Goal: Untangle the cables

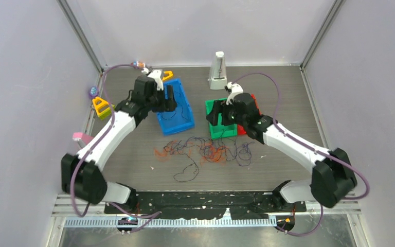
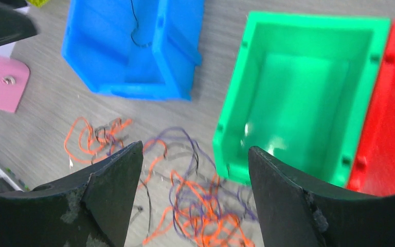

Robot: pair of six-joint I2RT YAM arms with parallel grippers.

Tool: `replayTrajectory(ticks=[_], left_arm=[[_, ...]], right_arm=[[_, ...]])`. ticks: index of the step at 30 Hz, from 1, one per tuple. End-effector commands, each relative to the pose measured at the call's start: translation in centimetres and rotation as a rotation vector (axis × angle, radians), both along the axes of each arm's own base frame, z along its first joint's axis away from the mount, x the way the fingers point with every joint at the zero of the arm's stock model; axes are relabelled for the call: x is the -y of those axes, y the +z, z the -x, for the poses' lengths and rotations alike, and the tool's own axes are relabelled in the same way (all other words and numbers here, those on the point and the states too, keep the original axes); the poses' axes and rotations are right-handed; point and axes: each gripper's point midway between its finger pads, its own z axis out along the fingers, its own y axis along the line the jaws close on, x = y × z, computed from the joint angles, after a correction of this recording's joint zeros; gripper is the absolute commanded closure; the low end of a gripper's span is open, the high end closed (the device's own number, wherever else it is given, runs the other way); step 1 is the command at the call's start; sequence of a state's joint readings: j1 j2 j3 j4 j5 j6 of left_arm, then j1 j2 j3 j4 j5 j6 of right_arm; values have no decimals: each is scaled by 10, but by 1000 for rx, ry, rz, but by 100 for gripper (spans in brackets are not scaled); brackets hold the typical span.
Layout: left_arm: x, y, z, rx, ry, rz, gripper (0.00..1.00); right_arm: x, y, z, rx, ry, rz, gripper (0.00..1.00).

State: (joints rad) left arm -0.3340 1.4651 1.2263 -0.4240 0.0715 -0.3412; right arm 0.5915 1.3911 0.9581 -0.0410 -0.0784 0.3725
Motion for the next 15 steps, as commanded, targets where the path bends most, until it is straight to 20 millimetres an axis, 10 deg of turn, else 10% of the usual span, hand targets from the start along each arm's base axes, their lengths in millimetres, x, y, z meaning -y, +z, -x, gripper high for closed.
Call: replayTrajectory(ticks=[1,8,15], left_arm=[[19,14,52,131,-111,-35,26],[29,-24,120,92,-202,-20,23],[33,-53,137,24,-230,9,23]], right_arm=[[37,-7,36,-25,-44,58,20],[102,-35,79,-81,-170,236,25],[122,-80,86,-173,-226,350,32]])
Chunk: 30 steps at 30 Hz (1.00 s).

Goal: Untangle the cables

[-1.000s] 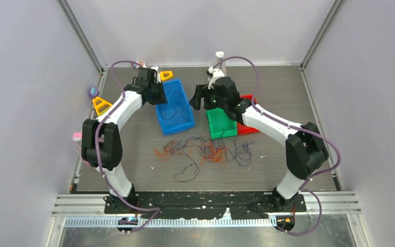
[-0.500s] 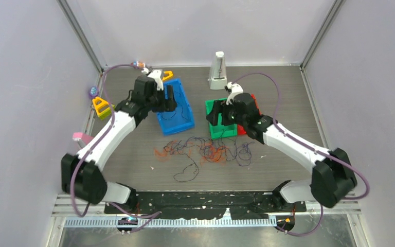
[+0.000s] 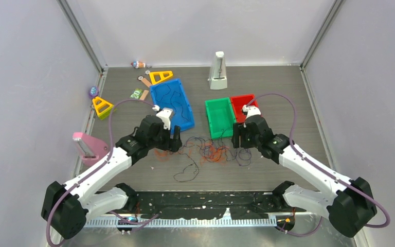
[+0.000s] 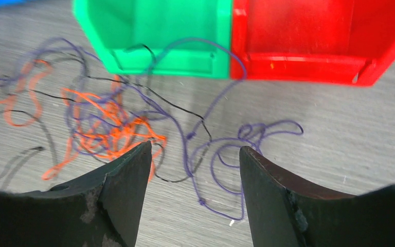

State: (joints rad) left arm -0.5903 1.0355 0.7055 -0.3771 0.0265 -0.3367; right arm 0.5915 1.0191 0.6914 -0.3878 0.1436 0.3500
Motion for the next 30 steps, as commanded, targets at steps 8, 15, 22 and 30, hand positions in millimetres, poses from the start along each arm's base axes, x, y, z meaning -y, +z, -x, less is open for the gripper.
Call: replayTrajectory(ticks=[8,15,22,30], left_arm=[[29,-4,-9,-46,-31,91,26],[35,2,-10,-37,-71,100,28],[44,25,-7,39,-181,126,28],[82,68,-15,165,-321,211,25]], right_arm=[[9,-60,12,-153,-35,84,54],[2,-44,15,-153,6,53,94],[-12,31,33,-121,135,-38,95],[-12,104,51,-60,211,-88,78]])
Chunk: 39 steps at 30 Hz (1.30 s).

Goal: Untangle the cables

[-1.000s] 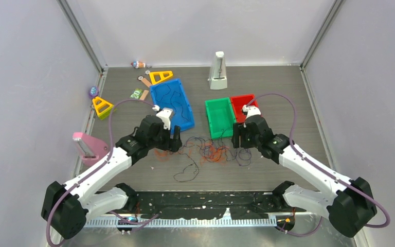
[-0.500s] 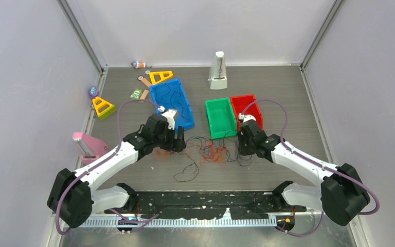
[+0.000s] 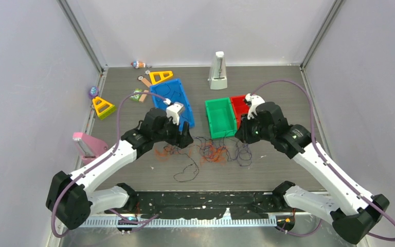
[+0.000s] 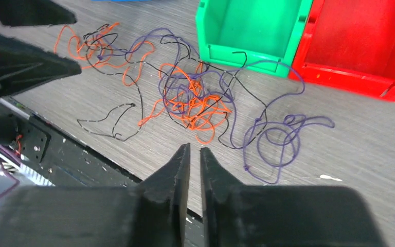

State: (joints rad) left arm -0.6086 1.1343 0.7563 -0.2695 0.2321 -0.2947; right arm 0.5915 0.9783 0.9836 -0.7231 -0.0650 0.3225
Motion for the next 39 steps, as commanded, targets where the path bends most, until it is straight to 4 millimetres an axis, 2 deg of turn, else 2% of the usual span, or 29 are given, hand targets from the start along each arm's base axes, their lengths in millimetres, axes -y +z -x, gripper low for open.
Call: replayTrajectory(ticks=[1,2,3,5,11,14,18,21,24,28,30,32,36,37,39], left_arm=[[40,56,-18,163,-115,109,24],[46,57,-20,161,-124,105,24],[54,60,-21,163,-137,106,23],[66,56,-21,144,-153,84,21],[94,23,-13,79,-201,-30,10],[106,1,-8,46,-232,-91,2],[115,-20,-4,35,-253,-208,0],[115,-35,-6,22,-234,-293,0],[107,-49,-12,0,-186,-365,2],[96,-69,-11,-42,-141,-426,6],[94,-76,-9,-62,-135,-434,8],[92,-87,-6,-88,-129,-448,12],[87,-103,-4,-119,-110,-471,14],[86,-106,-3,-126,-106,-477,16],[85,-111,-3,-134,-97,-484,22]], right_arm=[[16,24,13,15,0,39,56],[19,20,12,12,-12,57,45],[28,10,8,8,-54,102,28],[40,-13,3,-21,-120,169,20],[69,-82,-4,-86,-286,280,15],[73,-96,-11,-93,-351,272,12],[82,-118,-20,-114,-459,305,14],[77,-139,-21,-147,-472,298,15],[69,-148,-26,-149,-481,255,18],[74,-164,-27,-163,-532,273,20],[76,-169,-28,-168,-550,279,23],[75,-173,-27,-178,-558,283,32],[78,-173,-25,-175,-572,282,72],[80,-168,-25,-159,-578,278,91],[86,-158,-24,-127,-590,272,94]])
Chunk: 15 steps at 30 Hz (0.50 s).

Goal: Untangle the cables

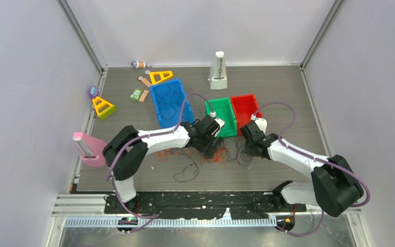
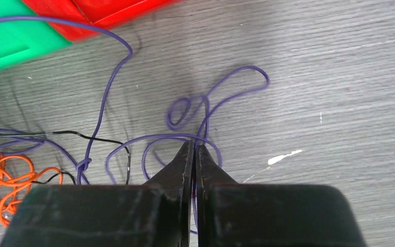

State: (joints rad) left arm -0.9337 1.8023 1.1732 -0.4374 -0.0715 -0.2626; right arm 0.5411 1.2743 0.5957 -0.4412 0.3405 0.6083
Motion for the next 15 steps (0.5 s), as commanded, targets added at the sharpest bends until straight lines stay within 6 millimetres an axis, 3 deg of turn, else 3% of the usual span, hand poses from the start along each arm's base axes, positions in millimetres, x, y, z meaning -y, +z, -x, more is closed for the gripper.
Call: replayTrajectory(ticks=[1,5,7,8,9,10,13,15], left_arm=[[-7,-10,-2,-5,51,-23,28],[-17,-20,-2,-1,76,-72,62],[-26,-23,-3,11,89,-109,83],[-30,-24,-3,17,95,-122,95],[-35,-24,-3,24,104,-134,100],[-39,-24,-1,28,110,-139,100],[-53,-20,5,43,136,-134,100],[-60,-13,11,53,149,-115,100]], right_arm=[[12,28,-11,132,-70,4,95],[28,69,-10,247,-117,10,95],[37,96,-5,284,-129,17,95],[37,123,-9,346,-134,-10,95],[44,131,-5,351,-144,11,95],[46,158,-8,413,-154,-13,95],[57,204,-5,498,-165,0,95],[58,245,-7,579,-156,-31,95]])
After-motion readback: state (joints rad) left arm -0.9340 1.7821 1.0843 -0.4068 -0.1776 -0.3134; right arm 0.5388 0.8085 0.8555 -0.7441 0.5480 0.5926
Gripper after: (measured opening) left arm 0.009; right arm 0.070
